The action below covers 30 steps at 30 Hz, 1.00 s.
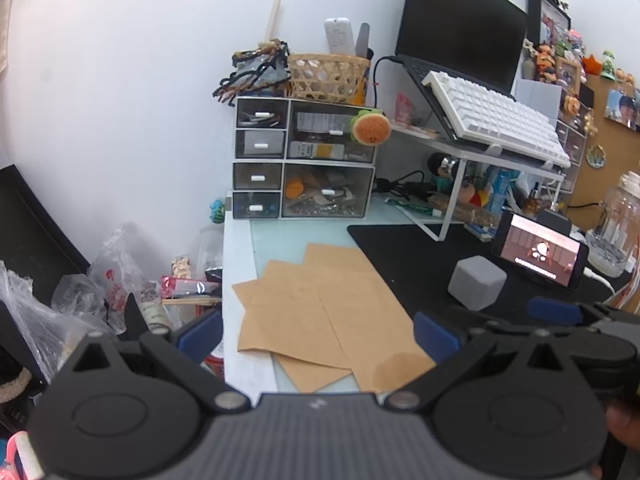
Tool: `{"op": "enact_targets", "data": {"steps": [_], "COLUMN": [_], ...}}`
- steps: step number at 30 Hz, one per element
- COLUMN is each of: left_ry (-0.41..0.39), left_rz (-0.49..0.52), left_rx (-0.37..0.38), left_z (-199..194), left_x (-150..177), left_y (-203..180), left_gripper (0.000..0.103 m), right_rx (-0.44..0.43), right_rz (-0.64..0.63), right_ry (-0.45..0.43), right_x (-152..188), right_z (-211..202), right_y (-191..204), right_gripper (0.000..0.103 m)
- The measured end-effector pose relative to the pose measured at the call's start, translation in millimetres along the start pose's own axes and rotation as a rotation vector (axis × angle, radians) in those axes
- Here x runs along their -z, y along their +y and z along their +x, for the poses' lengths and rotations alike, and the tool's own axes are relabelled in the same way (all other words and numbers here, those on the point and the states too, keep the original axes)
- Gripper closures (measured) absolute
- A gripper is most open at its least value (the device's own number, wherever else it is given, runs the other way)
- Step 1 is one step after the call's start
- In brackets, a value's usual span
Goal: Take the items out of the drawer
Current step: 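Raise the left tool toward the white drawer unit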
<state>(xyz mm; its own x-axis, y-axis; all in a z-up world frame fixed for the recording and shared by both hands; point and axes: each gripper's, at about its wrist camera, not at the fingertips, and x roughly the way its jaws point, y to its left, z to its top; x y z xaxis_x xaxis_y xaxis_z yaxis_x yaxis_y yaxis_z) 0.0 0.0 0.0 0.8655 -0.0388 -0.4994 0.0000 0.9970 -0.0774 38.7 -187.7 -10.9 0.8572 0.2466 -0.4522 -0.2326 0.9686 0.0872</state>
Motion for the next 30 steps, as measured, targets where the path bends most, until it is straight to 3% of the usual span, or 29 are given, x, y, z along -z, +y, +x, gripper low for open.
{"op": "enact_targets", "data": {"steps": [30], "left_ry": [0.003], "left_rz": [0.005], "left_rx": [0.006], "left_z": [5], "left_x": [-7], "left_y": [-7], "left_gripper": [0.0], "right_rx": [0.001], "right_rz": [0.033], "right_ry": [-0.014], "right_x": [-2], "right_z": [-3], "right_y": [-16], "right_gripper": [0.0]}}
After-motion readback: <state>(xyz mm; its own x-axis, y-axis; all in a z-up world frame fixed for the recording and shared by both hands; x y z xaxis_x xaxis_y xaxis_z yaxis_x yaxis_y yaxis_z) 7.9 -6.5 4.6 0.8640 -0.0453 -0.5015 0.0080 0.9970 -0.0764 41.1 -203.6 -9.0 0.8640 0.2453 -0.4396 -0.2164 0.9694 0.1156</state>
